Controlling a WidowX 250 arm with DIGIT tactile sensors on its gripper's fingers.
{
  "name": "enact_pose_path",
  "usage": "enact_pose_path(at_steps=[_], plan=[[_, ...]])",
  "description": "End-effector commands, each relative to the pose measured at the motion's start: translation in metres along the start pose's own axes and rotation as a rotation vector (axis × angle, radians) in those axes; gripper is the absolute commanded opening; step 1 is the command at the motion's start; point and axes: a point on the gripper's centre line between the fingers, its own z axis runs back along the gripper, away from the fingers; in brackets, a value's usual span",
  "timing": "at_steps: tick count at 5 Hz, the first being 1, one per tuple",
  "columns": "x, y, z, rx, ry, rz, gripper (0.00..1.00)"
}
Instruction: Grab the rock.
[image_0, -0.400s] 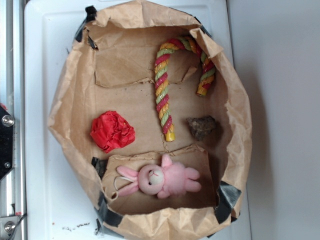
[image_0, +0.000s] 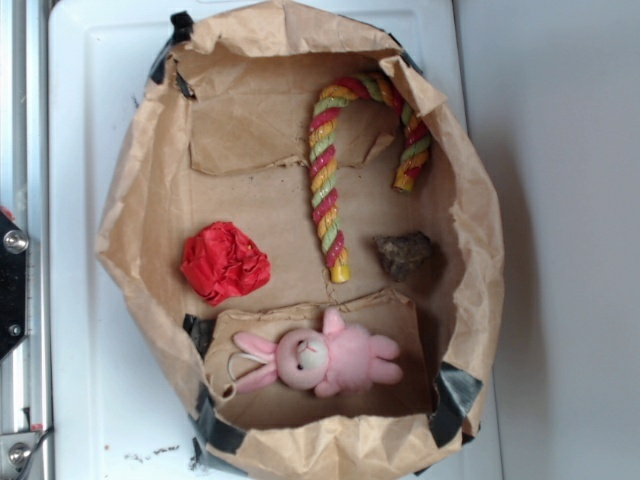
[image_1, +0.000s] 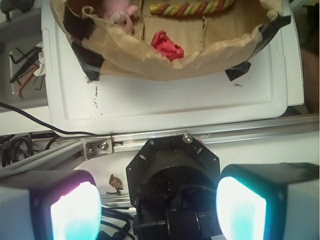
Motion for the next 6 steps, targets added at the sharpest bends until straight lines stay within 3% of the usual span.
enact_pose_path(at_steps=[1,2,3,4,5,6], plan=[[0.065,-0.017,-0.004,0.006,-0.081,0.093,1.0],[0.105,-0.024,-0.011,0.022,-0.106,0.155,1.0],[0.125,-0.027,-0.021,0.036,-0.117,0.154,1.0],[0.124,-0.022,-0.027,0.006,-0.175,0.101,1.0],[0.133,-0.014,-0.039,0.017,-0.217,0.059,1.0],[0.156,-0.006,-0.051,0.021,-0.217,0.047,1.0]])
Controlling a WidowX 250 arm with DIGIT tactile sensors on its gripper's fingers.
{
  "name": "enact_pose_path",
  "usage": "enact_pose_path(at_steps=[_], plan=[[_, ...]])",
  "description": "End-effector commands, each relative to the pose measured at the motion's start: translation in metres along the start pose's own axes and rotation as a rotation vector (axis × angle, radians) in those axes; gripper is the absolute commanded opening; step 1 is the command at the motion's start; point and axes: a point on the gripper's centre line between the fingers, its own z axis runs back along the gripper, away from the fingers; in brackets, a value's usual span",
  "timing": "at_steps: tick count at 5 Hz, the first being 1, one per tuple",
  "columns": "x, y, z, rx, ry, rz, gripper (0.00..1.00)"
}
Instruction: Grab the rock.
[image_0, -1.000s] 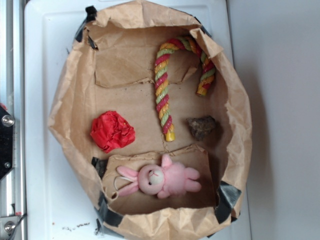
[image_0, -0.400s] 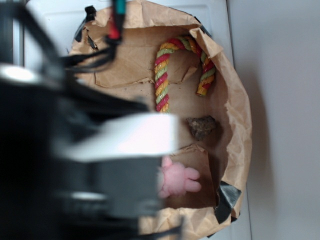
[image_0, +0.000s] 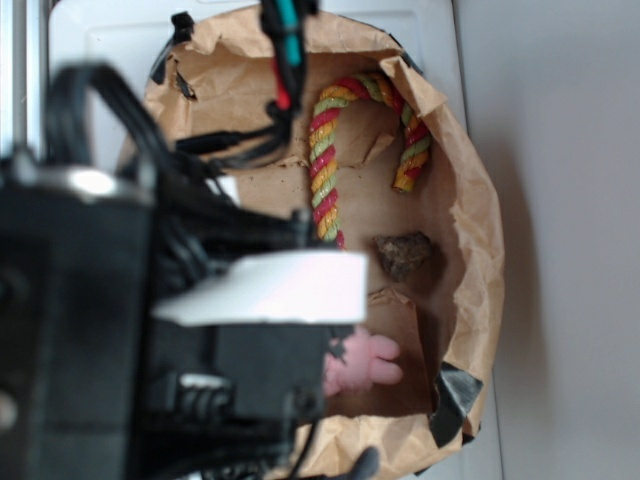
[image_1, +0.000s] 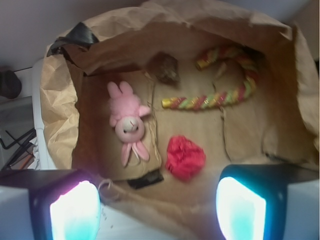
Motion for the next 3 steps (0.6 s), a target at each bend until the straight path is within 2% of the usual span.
enact_pose_path(at_steps=[1,2,3], plan=[[0.04,0.016,-0.022,0.016,-0.024,-0.022,1.0],[0.046,0.026,-0.038,0.046,-0.03,-0.042,1.0],[0.051,0.033,-0.05,0.011,-0.067,-0.057,1.0]])
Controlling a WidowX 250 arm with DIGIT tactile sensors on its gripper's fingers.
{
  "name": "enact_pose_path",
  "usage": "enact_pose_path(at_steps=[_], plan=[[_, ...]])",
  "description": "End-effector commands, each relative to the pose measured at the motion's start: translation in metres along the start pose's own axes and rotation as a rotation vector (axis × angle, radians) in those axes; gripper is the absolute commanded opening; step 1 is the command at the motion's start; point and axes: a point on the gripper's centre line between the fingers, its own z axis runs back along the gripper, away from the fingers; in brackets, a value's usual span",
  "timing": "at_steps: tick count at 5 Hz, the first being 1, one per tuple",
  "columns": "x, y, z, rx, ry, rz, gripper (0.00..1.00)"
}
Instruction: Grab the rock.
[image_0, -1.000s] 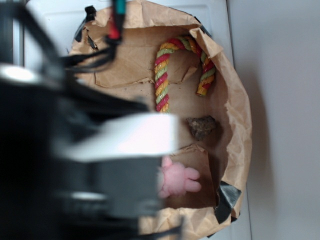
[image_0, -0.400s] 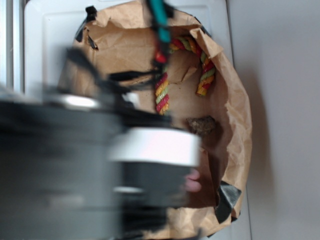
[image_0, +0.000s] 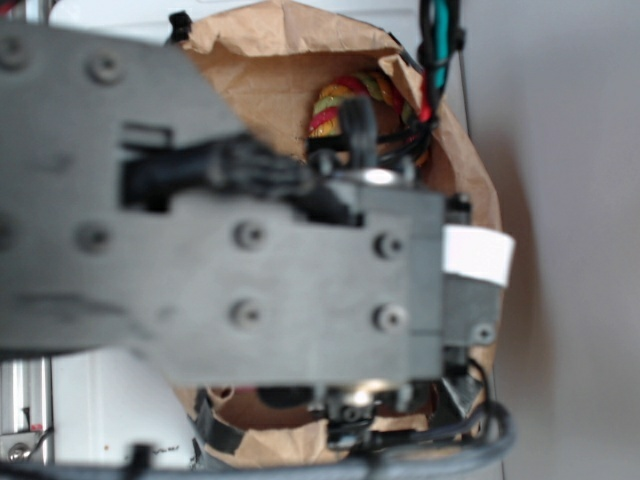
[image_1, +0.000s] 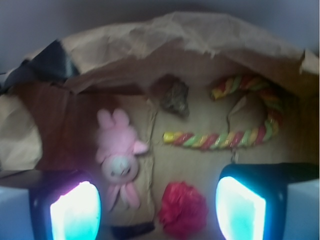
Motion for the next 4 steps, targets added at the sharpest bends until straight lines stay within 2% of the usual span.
enact_pose_path(at_steps=[1,2,4], plan=[[0.02,0.021,-0.02,-0.023,-0.081,0.016,1.0],[0.022,0.026,-0.04,-0.007,-0.053,0.017,1.0],[0.022,0.026,-0.04,-0.007,-0.053,0.017,1.0]])
